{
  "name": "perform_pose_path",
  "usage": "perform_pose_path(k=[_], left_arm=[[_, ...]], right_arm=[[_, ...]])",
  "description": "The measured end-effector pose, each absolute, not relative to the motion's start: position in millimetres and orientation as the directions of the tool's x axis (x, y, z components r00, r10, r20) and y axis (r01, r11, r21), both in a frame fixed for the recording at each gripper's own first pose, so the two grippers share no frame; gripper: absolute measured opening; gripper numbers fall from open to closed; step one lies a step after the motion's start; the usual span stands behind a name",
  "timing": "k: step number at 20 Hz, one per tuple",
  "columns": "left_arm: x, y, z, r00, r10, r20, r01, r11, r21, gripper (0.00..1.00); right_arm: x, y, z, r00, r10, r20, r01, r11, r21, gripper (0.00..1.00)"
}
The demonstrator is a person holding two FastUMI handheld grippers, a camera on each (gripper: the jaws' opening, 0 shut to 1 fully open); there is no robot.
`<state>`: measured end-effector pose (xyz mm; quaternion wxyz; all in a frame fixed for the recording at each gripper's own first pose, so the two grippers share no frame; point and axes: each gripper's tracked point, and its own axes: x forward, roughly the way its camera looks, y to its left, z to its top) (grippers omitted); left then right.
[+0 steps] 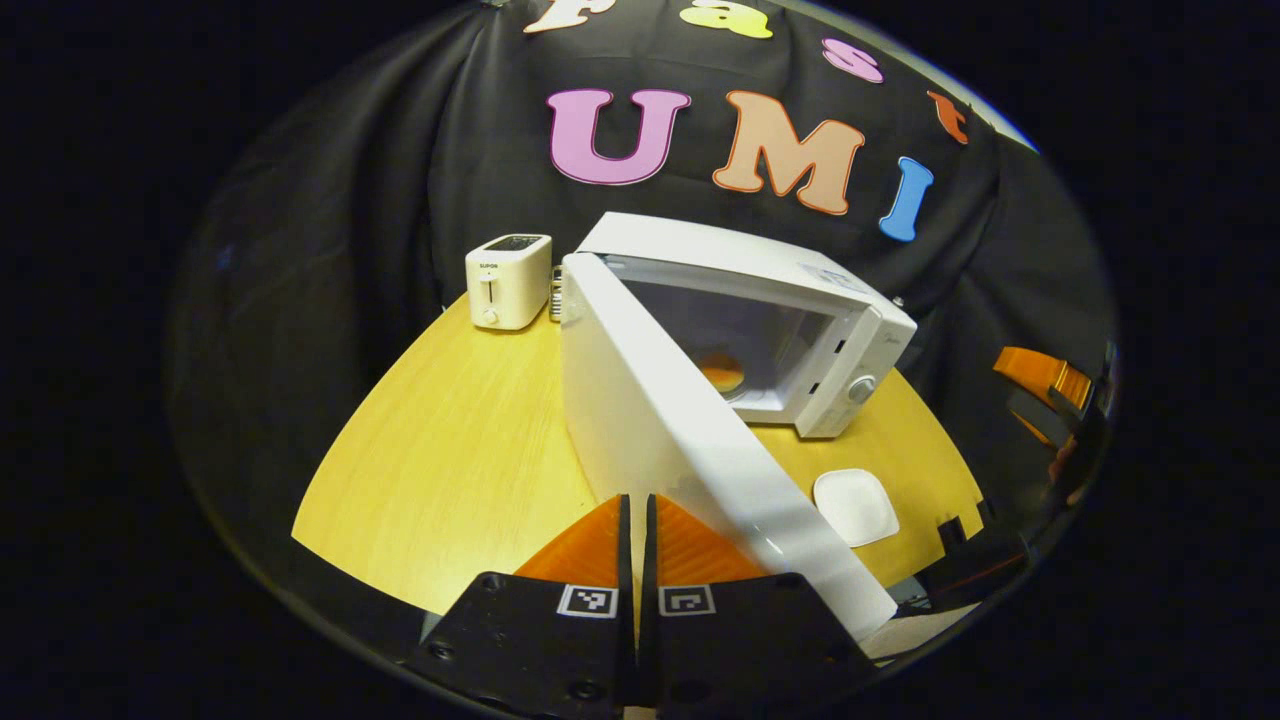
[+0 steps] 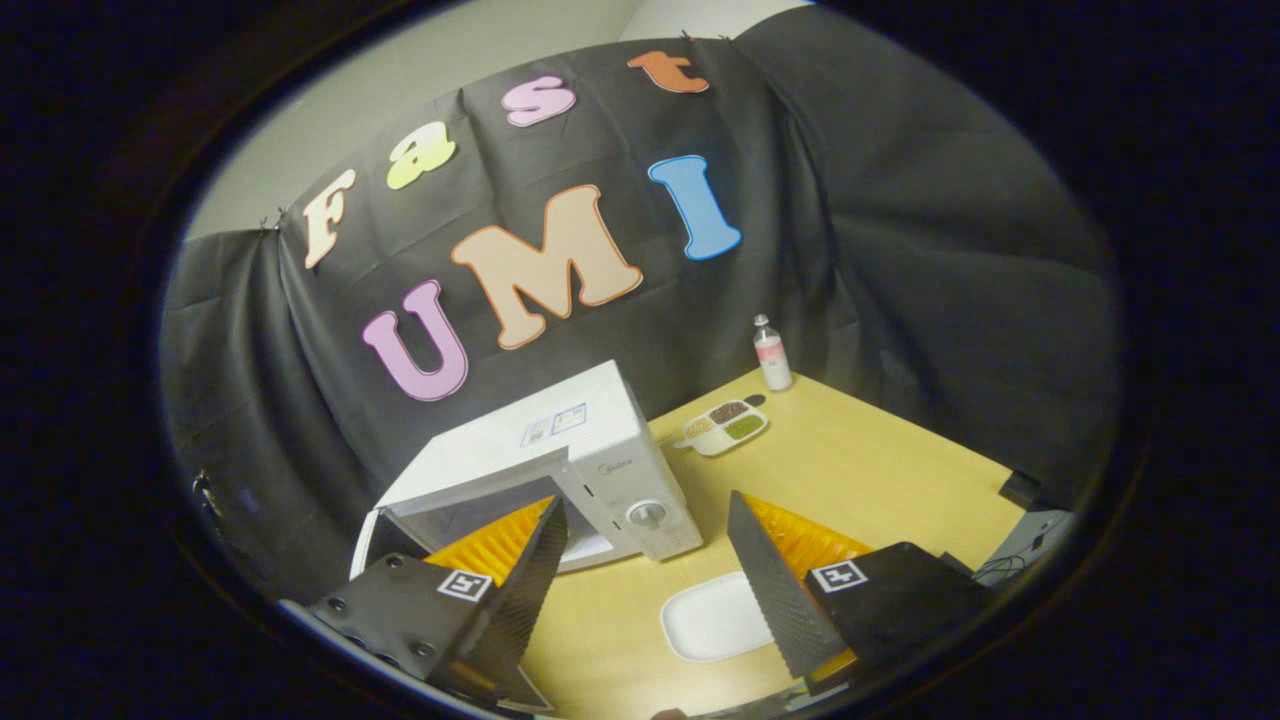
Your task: Open the microwave oven with the left hand, put the food in, and close the microwave oven.
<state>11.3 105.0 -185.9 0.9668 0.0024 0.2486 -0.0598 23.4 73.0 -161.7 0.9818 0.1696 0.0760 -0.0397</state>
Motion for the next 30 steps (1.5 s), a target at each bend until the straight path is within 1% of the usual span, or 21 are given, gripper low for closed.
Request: perform_pose_path(k=[2,3,4,11,15,19,24,30], left_arm=[[15,84,-182,0.877,-0.121,-0.464,0.129,0.991,-0.015,0.03],[19,76,-180,0.881,-0.126,-0.456,0.137,0.991,-0.009,0.01],[22,66,-179,0.882,-0.135,-0.451,0.148,0.989,-0.007,0.01],[44,12,-171,0.88,-0.221,-0.421,0.253,0.967,0.021,0.01],[58,-16,-163,0.873,-0.273,-0.403,0.31,0.95,0.028,0.01],[72,-38,-160,0.862,-0.31,-0.401,0.346,0.938,0.017,0.01],[92,-57,-164,0.857,-0.322,-0.403,0.353,0.936,0.003,0.01],[113,-72,-166,0.858,-0.321,-0.401,0.347,0.938,-0.008,0.0]], right_arm=[[23,63,-157,0.987,-0.047,-0.152,0.093,0.945,0.314,0.99],[21,57,-155,0.988,-0.045,-0.146,0.088,0.948,0.306,0.99],[19,52,-153,0.989,-0.046,-0.139,0.087,0.95,0.299,0.91],[7,28,-155,0.99,-0.069,-0.12,0.099,0.959,0.265,0.91],[3,26,-169,0.986,-0.062,-0.152,0.1,0.962,0.255,0.91],[8,23,-168,0.987,-0.062,-0.15,0.098,0.965,0.244,0.91],[8,28,-178,0.983,-0.035,-0.182,0.075,0.974,0.216,0.91],[19,24,-182,0.981,-0.035,-0.192,0.082,0.966,0.244,0.91]])
